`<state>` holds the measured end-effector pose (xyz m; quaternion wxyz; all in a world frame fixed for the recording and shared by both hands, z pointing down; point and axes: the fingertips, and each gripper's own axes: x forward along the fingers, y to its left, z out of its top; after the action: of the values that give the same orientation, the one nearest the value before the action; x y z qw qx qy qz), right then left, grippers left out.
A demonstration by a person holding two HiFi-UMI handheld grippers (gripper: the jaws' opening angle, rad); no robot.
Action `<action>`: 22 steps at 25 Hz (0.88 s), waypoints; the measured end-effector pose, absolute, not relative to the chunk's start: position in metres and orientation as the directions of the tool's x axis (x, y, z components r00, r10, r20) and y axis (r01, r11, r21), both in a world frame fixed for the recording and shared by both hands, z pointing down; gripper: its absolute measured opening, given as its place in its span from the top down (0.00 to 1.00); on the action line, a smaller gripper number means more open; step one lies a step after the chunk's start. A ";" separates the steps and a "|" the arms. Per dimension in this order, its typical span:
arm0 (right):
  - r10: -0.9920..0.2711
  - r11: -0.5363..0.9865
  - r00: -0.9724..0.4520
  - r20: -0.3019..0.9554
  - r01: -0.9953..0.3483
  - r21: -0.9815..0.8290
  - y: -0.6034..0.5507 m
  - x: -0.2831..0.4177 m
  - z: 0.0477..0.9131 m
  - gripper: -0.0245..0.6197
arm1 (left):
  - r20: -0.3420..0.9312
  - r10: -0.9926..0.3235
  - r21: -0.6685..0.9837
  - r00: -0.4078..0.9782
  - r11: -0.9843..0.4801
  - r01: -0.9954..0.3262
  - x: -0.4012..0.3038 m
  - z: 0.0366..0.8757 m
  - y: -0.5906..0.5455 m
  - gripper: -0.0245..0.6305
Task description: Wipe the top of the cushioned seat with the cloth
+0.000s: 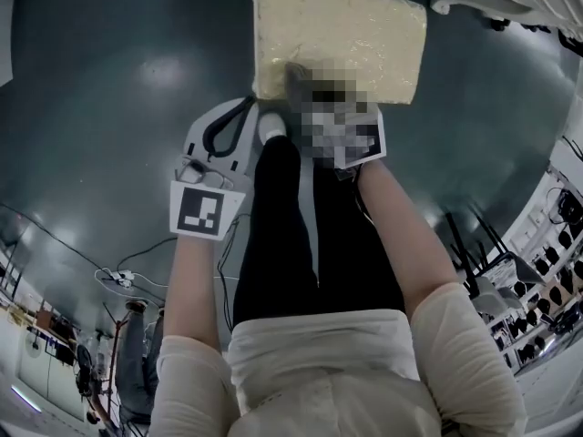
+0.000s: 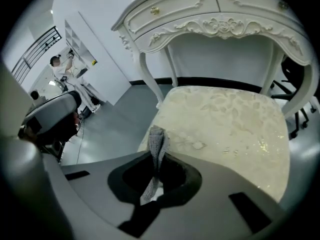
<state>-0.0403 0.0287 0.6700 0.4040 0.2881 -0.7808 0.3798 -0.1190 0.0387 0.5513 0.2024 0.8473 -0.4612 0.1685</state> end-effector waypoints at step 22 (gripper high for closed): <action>-0.134 0.575 -0.547 0.826 -0.722 -0.385 0.030 -0.061 0.698 0.92 | 0.473 -0.737 0.252 0.483 -0.412 -0.876 -0.117 0.577 0.051 0.96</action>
<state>-0.0607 0.0297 0.6982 0.3924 0.2691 -0.7958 0.3745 -0.1171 0.0511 0.5768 0.2379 0.8275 -0.4872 0.1459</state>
